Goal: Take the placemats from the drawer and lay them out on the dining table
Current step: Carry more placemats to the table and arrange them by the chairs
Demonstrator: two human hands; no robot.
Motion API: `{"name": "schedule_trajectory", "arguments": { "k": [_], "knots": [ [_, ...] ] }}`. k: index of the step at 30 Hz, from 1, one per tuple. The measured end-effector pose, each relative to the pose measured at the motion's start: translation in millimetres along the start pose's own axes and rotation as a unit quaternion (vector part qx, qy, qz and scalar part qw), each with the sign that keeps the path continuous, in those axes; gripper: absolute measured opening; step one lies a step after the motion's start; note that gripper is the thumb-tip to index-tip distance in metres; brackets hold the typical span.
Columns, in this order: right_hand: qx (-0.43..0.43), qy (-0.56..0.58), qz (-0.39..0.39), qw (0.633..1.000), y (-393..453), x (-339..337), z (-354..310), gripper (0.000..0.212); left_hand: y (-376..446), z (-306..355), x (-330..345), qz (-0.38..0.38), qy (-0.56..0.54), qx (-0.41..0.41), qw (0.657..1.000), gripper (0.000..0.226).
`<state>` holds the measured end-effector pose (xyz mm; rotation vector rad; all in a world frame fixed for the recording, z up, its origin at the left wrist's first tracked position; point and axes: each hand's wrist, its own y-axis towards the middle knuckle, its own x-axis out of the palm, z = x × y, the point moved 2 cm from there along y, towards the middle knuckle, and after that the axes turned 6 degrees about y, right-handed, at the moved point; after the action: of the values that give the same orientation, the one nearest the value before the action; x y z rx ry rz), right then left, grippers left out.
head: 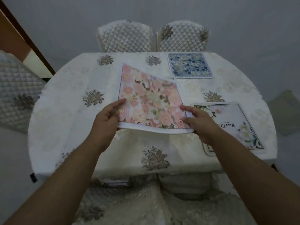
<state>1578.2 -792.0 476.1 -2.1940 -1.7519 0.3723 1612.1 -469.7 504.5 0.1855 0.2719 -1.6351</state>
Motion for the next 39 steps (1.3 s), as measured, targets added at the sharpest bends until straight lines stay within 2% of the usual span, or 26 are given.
{"name": "schedule_trajectory", "arguments": {
  "k": [3,6,7,12,18,25,32,39],
  "knots": [
    [-0.078,-0.069,0.026,0.994,-45,11,-7,0.054,-32,12,-26,-0.007,0.092,-0.002,0.996,0.036],
    [-0.13,-0.047,0.026,0.99,-87,22,-11,0.057,-68,18,-44,0.01,0.082,-0.037,0.996,0.014],
    [-0.139,-0.036,0.024,0.989,-99,26,-11,0.057,-82,18,-48,0.016,0.091,-0.04,0.995,0.013],
    [-0.151,-0.018,0.006,0.988,-150,37,0,0.059,-143,19,-60,-0.001,0.067,-0.074,0.995,0.041],
    [-0.112,-0.037,-0.001,0.993,-187,51,18,0.056,-180,11,-80,0.005,0.12,-0.077,0.99,0.043],
    [-0.086,-0.094,0.001,0.992,-167,111,50,0.058,-161,-31,-126,0.022,0.143,-0.098,0.985,0.046],
    [-0.032,-0.162,0.034,0.986,-126,208,72,0.053,-100,-101,-200,-0.024,0.122,-0.131,0.984,0.051],
    [0.031,-0.143,0.069,0.987,-78,274,98,0.056,-39,-161,-236,-0.047,0.157,-0.155,0.974,0.05]
  ]
}}
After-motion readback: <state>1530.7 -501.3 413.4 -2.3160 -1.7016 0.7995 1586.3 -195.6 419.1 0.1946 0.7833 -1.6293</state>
